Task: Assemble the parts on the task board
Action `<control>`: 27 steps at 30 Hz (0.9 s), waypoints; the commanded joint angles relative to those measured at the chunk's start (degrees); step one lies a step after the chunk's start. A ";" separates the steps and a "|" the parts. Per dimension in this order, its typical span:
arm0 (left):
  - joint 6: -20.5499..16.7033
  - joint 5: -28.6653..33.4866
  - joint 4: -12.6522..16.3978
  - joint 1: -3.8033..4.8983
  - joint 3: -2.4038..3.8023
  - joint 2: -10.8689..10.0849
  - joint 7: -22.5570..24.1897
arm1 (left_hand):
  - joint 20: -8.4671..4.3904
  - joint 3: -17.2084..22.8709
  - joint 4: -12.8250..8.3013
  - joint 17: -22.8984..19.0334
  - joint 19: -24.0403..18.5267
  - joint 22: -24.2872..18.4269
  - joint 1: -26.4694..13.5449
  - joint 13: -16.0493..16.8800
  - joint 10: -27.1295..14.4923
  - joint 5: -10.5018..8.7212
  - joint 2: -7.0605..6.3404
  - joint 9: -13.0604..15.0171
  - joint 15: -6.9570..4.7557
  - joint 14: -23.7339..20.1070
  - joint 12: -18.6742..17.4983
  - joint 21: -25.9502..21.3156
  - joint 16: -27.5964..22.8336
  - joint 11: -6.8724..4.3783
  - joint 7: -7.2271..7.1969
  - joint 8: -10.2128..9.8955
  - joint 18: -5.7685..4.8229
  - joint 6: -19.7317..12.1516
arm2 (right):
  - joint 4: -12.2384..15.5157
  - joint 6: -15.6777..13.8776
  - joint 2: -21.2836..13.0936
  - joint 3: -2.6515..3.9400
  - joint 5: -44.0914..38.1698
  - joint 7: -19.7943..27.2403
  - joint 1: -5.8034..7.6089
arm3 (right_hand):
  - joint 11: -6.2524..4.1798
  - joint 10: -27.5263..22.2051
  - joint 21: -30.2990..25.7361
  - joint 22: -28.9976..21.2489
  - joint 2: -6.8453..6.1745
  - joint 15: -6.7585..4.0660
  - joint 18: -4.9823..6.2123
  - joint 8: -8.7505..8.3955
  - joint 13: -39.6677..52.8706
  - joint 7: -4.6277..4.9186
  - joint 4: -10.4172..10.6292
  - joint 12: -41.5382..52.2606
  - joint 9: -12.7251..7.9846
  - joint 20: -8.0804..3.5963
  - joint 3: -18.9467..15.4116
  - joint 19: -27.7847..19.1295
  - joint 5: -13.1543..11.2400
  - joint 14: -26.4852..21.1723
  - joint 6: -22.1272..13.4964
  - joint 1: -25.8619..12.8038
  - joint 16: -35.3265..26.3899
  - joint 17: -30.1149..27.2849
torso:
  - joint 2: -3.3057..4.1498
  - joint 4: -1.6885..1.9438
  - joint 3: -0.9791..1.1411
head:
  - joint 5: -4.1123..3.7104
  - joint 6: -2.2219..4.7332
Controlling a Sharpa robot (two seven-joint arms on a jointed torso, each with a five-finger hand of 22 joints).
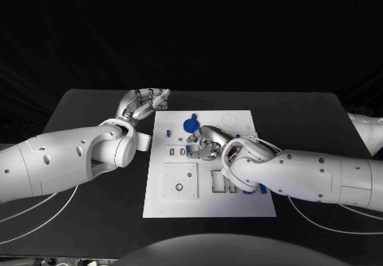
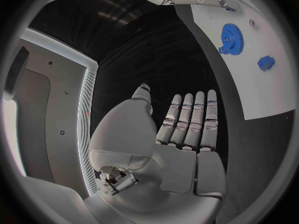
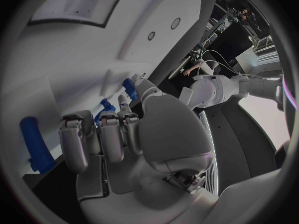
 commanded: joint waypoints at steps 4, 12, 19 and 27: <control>0.51 -0.81 1.03 0.36 0.06 -0.72 0.22 | 0.00 -0.41 -0.05 0.08 -0.21 -0.08 0.68 -0.05 0.16 0.41 0.00 -0.08 0.10 -0.30 -0.35 -0.27 -0.35 0.28 2.31 -0.19 0.35 -0.83 | 1.85 -8.17 -2.19 0.03 0.82 5.88 0.73 | 0.40 5.89 0.26 15.06 -1.34 0.48 -0.81 0.03 15.10 0.49 2.44 0.22 -1.41 0.47 -1.86 6.00 -1.49 6.06 -9.15 -2.16 0.23 15.07 | 0.04 -0.03 0.02 | 0.32 0.27; 0.78 -4.26 2.01 2.30 0.07 -1.82 -3.29 | -0.94 -1.47 -0.05 0.81 4.72 0.85 1.62 0.22 5.12 0.41 0.43 -0.26 -1.21 4.56 0.88 2.77 1.26 -0.65 1.67 -0.25 0.87 -1.72 | 6.07 -9.64 -7.79 0.04 16.02 12.64 5.25 | -0.03 5.89 0.26 15.06 1.17 0.21 -0.81 3.71 15.10 -0.10 5.07 0.22 0.10 0.33 -1.88 6.00 -3.80 6.06 -6.13 -3.06 0.23 15.07 | -0.11 -0.13 0.13 | 1.63 0.05; 4.15 -12.62 2.36 4.50 0.04 -2.13 -14.88 | -4.79 -3.73 0.04 4.41 14.84 3.33 1.01 2.37 21.97 0.45 0.05 -1.03 -5.52 18.40 5.54 9.05 5.26 -4.43 -0.85 0.14 0.87 -3.78 | 8.85 -2.35 -13.61 -0.01 35.51 15.61 8.81 | 0.55 5.89 0.26 15.06 3.60 0.66 -0.81 4.76 15.10 0.50 6.76 0.22 0.51 0.60 -2.49 6.00 -2.56 6.06 -7.29 -4.40 0.23 15.07 | -0.07 0.11 0.10 | 1.68 0.16; 13.05 -27.24 3.39 9.05 -0.15 -2.04 -33.02 | -10.83 -1.52 0.00 36.60 30.15 21.35 -1.69 24.73 43.76 -0.18 -3.10 0.04 -11.57 41.42 25.29 29.50 29.55 -9.45 -5.09 4.55 -0.85 3.23 | 11.23 4.26 -19.96 -0.29 44.42 15.07 9.91 | 0.93 5.89 0.26 15.06 4.32 1.00 -0.81 5.83 15.10 0.80 7.83 0.22 0.87 0.93 -3.61 6.00 -1.04 6.06 -8.18 -5.37 0.23 15.07 | -0.08 -0.31 0.31 | 3.05 -0.12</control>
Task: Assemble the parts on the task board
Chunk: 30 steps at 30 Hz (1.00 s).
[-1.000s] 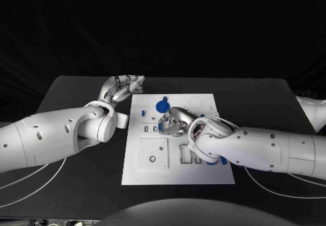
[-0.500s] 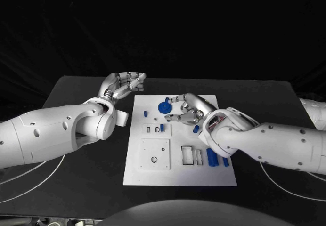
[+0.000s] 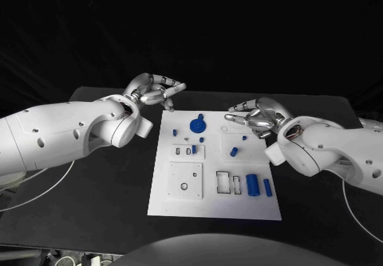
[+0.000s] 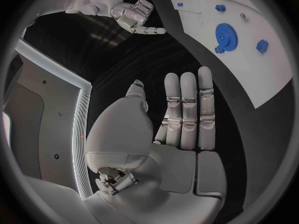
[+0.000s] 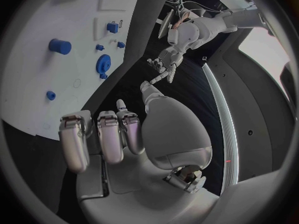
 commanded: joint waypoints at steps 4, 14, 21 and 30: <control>12.25 -15.90 1.10 2.61 -0.12 0.95 -20.34 | -2.67 -0.54 -0.89 65.60 16.63 55.53 0.58 67.32 9.70 1.10 1.25 1.26 -1.16 18.83 43.62 42.23 34.61 -1.09 -1.52 1.18 -7.11 6.29 | 0.51 7.98 -2.49 -0.28 9.55 0.98 0.19 | 0.52 6.01 0.26 15.08 0.50 0.51 -0.80 0.78 15.10 0.05 0.69 0.22 0.28 0.63 -0.76 6.00 0.59 5.87 -0.52 -0.66 0.23 15.08 | -0.08 -0.14 0.24 | 0.68 -0.16; 19.79 -25.00 1.69 3.43 -0.21 2.43 -31.79 | -2.11 -2.43 0.37 65.92 25.94 71.80 -7.68 74.11 10.90 0.94 -8.21 5.12 -0.83 18.96 46.92 50.71 34.71 -0.88 -1.91 4.68 -9.82 13.78 | -0.58 9.99 -4.12 -0.63 10.49 0.37 0.06 | 0.73 6.01 0.26 15.08 0.89 0.70 -0.80 1.55 15.10 0.16 1.49 0.22 0.55 0.80 -1.62 6.00 0.82 5.87 -0.58 -1.37 0.23 15.08 | -0.13 -0.29 0.26 | 0.91 -0.10; 27.04 -26.56 2.07 3.35 -0.26 4.40 -40.10 | -1.82 -4.56 0.51 65.92 25.94 71.80 -13.85 74.11 10.90 -0.23 -10.78 7.26 -0.95 18.96 46.92 50.71 34.71 -0.77 -1.83 4.86 -9.82 12.65 | -1.21 10.87 -4.51 -0.80 10.71 0.05 -0.32 | 0.83 6.01 0.26 15.08 1.06 0.78 -0.80 1.75 15.10 0.23 1.75 0.22 0.61 0.87 -1.89 6.00 0.89 5.87 -0.69 -1.58 0.23 15.08 | -0.13 -0.08 0.15 | 0.68 -0.17; 32.19 -26.71 2.09 2.93 -0.29 6.01 -45.82 | 0.13 -5.15 0.39 65.92 25.94 71.80 -15.50 74.11 10.90 -2.13 -11.40 8.84 1.40 18.96 46.92 50.71 34.71 0.89 -0.30 3.12 -9.82 9.44 | -1.71 11.71 -4.57 -0.89 10.73 -0.39 -0.77 | 0.86 6.01 0.26 15.08 1.10 0.80 -0.80 1.79 15.10 0.24 1.80 0.22 0.63 0.89 -1.96 6.00 0.90 5.87 -0.73 -1.62 0.23 15.08 | -0.09 -0.13 0.20 | 0.59 -0.30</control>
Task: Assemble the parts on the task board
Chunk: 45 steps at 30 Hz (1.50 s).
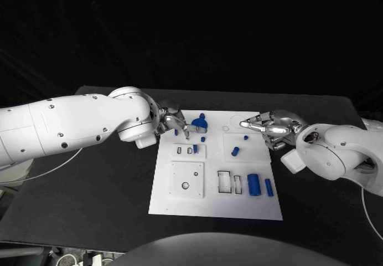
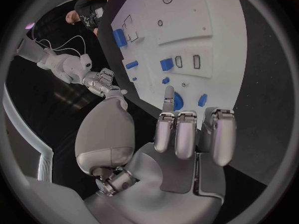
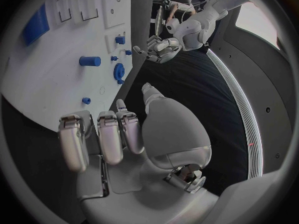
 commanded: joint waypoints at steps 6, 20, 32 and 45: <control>6.32 -1.22 -0.66 -0.50 0.01 1.44 -6.25 | 1.13 0.72 0.00 15.06 5.99 15.05 1.22 15.06 6.15 1.61 0.96 2.12 0.54 5.97 0.14 0.14 0.14 0.24 -0.32 1.28 -0.41 2.10 | -0.38 2.47 0.21 -0.04 0.22 -0.55 -0.51 | 0.45 6.11 0.26 15.10 0.21 0.45 -0.81 0.36 15.06 -0.06 0.11 0.22 0.11 0.53 -0.31 6.00 0.49 5.87 -0.40 -0.63 0.23 15.09 | 0.07 0.03 0.05 | 0.00 -0.11; 5.79 -0.65 -3.36 -1.90 0.02 5.14 -10.02 | -0.04 5.14 -0.13 15.06 5.99 15.05 4.25 15.06 6.15 13.47 6.19 5.47 -1.42 5.97 0.14 0.14 0.14 -2.00 -2.68 3.09 -0.41 7.26 | -0.63 3.56 0.77 -0.05 0.17 -1.21 -0.78 | 0.68 6.11 0.26 15.10 0.56 0.68 -0.81 0.80 15.06 0.09 -0.02 0.22 0.25 0.72 -0.44 6.00 1.25 5.87 -0.49 -0.24 0.23 15.09 | 0.03 -0.06 0.09 | -0.01 -0.20; 6.72 -1.03 -5.40 -2.50 0.04 7.62 -13.12 | -0.54 5.39 -0.12 15.06 5.99 15.05 4.25 15.06 6.15 15.33 6.86 6.37 -1.89 5.97 0.14 0.14 0.14 -2.43 -3.09 2.94 -0.41 8.07 | -0.76 3.94 0.92 -0.05 0.12 -1.88 -0.80 | 0.79 6.11 0.26 15.10 0.72 0.77 -0.81 1.00 15.06 0.14 -0.12 0.22 0.31 0.80 -0.47 6.00 1.53 5.87 -0.50 -0.03 0.23 15.09 | -0.01 -0.06 0.10 | -0.10 -0.17; 5.12 -1.82 -6.39 -2.60 0.06 8.61 -14.20 | -0.83 6.01 -0.19 15.06 5.99 15.05 4.13 15.06 6.15 15.26 7.78 7.16 -2.15 5.97 0.14 0.14 0.14 -2.66 -3.32 2.85 -0.41 8.39 | -0.92 4.62 0.80 -0.06 0.10 -2.46 -1.05 | 0.80 6.11 0.26 15.10 0.75 0.78 -0.81 1.02 15.06 0.15 -0.13 0.22 0.32 0.82 -0.47 6.00 1.55 5.87 -0.52 -0.02 0.23 15.09 | 0.04 -0.07 0.08 | -0.23 -0.20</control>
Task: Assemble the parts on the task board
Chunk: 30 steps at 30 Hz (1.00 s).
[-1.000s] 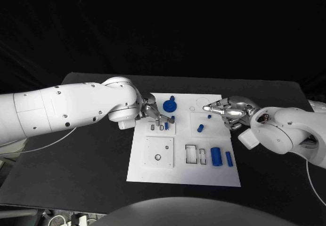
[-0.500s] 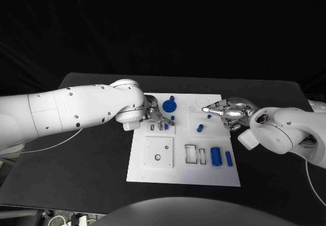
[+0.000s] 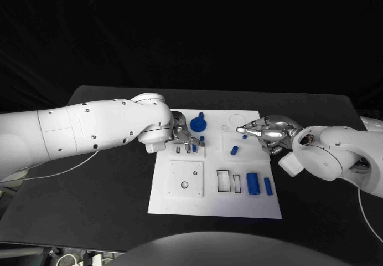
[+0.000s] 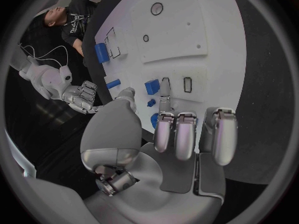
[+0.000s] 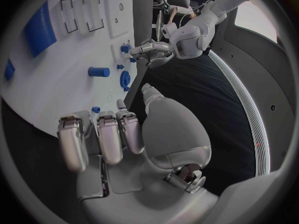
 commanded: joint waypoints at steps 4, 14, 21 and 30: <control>-0.08 -0.68 -0.26 -0.04 0.04 0.44 -4.22 | -0.44 0.77 -0.04 15.08 6.02 15.08 0.47 15.09 6.13 0.10 1.08 0.48 -0.39 5.96 0.14 0.14 0.15 -0.54 -0.15 -0.12 -0.43 0.45 | 0.00 1.54 0.06 -0.03 -0.14 -0.55 -0.18 | 0.41 6.11 0.26 15.08 0.55 0.39 -0.81 0.37 15.08 0.36 0.05 0.22 0.10 0.41 -0.33 6.00 0.23 5.87 -0.33 0.21 0.23 15.10 | -0.03 0.01 0.03 | -0.01 -0.11; 1.31 -0.73 -0.93 -0.06 0.03 0.77 -5.22 | -0.91 2.87 -0.18 15.08 6.02 15.08 3.84 15.09 6.13 3.27 3.61 2.39 -0.80 5.96 0.14 0.14 0.15 -0.91 -0.49 -0.66 -0.43 -0.03 | -0.02 1.74 0.16 -0.03 -0.14 -0.82 -0.24 | 0.42 6.11 0.26 15.08 0.56 0.39 -0.81 0.39 15.08 0.37 0.05 0.22 0.11 0.42 -0.34 6.00 0.24 5.87 -0.33 0.21 0.23 15.10 | -0.05 0.02 0.01 | -0.06 -0.19; 1.67 -0.89 -1.12 -0.11 0.03 0.97 -5.00 | -1.01 3.27 -0.22 15.08 6.02 15.08 4.81 15.09 6.13 4.98 3.94 2.98 -0.88 5.96 0.14 0.14 0.15 -0.99 -0.56 -0.87 -0.43 -0.20 | -0.06 1.89 0.23 -0.03 -0.15 -1.03 -0.28 | 0.42 6.11 0.26 15.08 0.64 0.41 -0.81 0.43 15.08 0.38 0.06 0.22 0.12 0.44 -0.34 6.00 0.27 5.87 -0.35 0.22 0.23 15.10 | -0.01 0.00 0.01 | -0.06 -0.16; 1.87 -0.92 -1.25 -0.16 0.03 1.31 -4.64 | -1.05 3.19 -0.18 15.08 6.02 15.08 4.89 15.09 6.13 5.00 3.80 3.35 -0.92 5.96 0.14 0.14 0.15 -1.04 -0.62 -0.72 -0.43 0.07 | -0.15 2.02 0.26 -0.04 -0.20 -1.37 -0.31 | 0.43 6.11 0.26 15.08 0.68 0.42 -0.81 0.45 15.08 0.38 0.06 0.22 0.12 0.45 -0.34 6.00 0.29 5.87 -0.35 0.23 0.23 15.10 | 0.02 0.01 0.03 | -0.16 -0.20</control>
